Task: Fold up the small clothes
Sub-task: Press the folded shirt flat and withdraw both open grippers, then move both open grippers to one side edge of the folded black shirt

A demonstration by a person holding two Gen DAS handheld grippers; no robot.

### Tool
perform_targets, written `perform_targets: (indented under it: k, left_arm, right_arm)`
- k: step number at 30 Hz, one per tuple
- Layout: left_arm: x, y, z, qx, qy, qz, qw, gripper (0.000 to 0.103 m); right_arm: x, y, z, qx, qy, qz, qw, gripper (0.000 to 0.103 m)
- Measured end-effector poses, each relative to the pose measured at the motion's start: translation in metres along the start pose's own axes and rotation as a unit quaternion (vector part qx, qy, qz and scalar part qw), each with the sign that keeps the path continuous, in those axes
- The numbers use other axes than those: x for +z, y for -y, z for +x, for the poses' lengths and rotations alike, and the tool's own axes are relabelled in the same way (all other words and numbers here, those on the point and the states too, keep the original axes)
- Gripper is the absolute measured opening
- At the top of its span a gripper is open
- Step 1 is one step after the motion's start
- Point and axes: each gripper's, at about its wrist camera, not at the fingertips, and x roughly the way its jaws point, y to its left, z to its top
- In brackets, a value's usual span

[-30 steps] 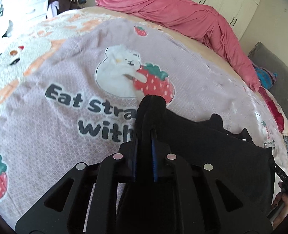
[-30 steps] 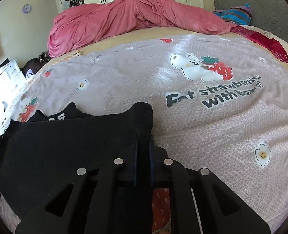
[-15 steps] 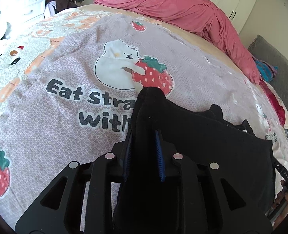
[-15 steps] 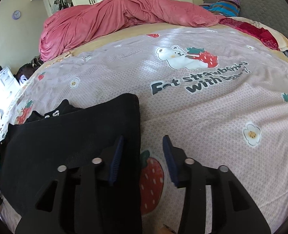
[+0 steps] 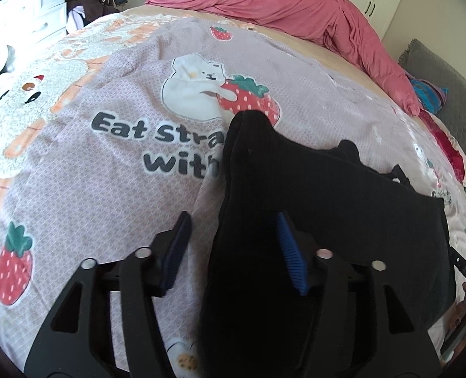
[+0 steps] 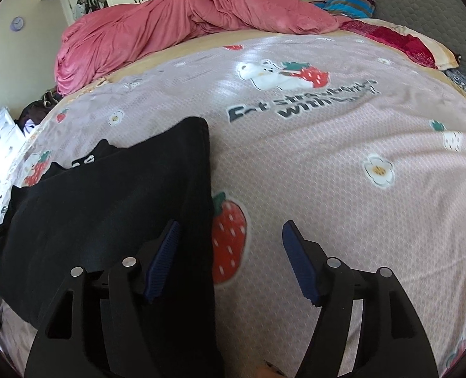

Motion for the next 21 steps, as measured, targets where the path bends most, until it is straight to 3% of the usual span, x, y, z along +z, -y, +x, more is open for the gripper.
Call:
perform_targets:
  k: [6, 9, 16, 21]
  left_arm:
    - [-0.010, -0.006, -0.014, -0.012, -0.007, 0.005, 0.9999, 0.065]
    - [-0.018, -0.004, -0.025, -0.020, -0.013, 0.013, 0.9996, 0.070]
    - [-0.033, 0.000, -0.055, -0.025, 0.007, 0.030, 0.9992, 0.090]
    - [-0.038, -0.005, -0.070, -0.011, 0.020, 0.029, 0.9993, 0.094]
  right_arm:
    - [-0.014, 0.004, -0.015, -0.002, 0.002, 0.005, 1.000, 0.066]
    - [-0.021, 0.001, -0.027, -0.010, 0.016, 0.000, 1.000, 0.086]
    - [-0.034, -0.018, -0.054, 0.009, 0.056, -0.039, 0.998, 0.095]
    - [-0.047, -0.041, -0.064, 0.028, 0.070, -0.080, 0.994, 0.098]
